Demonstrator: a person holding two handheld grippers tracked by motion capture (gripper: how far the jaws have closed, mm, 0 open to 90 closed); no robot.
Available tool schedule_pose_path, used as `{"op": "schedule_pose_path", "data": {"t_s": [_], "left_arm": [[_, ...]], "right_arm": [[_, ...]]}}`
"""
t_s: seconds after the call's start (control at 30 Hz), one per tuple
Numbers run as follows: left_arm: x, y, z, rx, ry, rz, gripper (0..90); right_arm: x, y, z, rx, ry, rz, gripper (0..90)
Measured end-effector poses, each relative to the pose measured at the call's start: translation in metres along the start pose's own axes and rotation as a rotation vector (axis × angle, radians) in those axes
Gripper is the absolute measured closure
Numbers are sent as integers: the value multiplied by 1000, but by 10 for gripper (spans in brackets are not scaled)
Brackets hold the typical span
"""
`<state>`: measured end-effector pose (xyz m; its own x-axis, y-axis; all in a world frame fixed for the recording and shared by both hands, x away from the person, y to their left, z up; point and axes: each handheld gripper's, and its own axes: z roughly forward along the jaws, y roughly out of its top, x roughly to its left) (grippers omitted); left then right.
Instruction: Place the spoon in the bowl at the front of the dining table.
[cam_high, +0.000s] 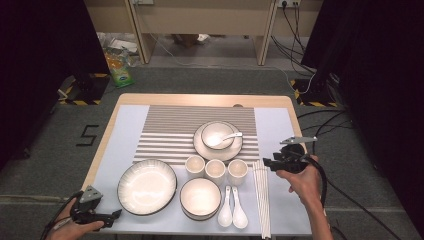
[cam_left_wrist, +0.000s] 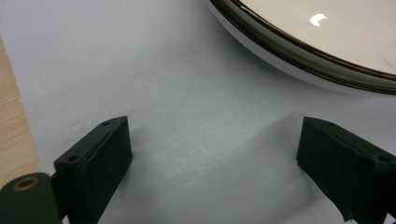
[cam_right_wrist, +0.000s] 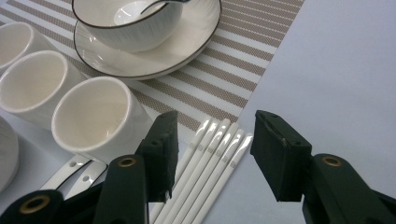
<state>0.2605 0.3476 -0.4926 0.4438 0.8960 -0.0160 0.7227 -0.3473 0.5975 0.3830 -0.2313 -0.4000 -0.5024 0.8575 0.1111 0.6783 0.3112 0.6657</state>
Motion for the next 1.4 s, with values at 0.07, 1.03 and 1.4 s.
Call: {"op": "schedule_pose_path", "data": {"t_s": [0.07, 1.03, 1.4], "left_arm": [[0, 0, 0, -2, -1, -1, 89], [0, 0, 0, 3, 0, -2, 89], [0, 0, 0, 2, 1, -4, 89]], "right_arm": [[1, -3, 0, 8, 1, 0, 505], [-5, -37, -5, 68, 3, 2, 505], [-4, -53, -3, 91, 16, -5, 502]]}}
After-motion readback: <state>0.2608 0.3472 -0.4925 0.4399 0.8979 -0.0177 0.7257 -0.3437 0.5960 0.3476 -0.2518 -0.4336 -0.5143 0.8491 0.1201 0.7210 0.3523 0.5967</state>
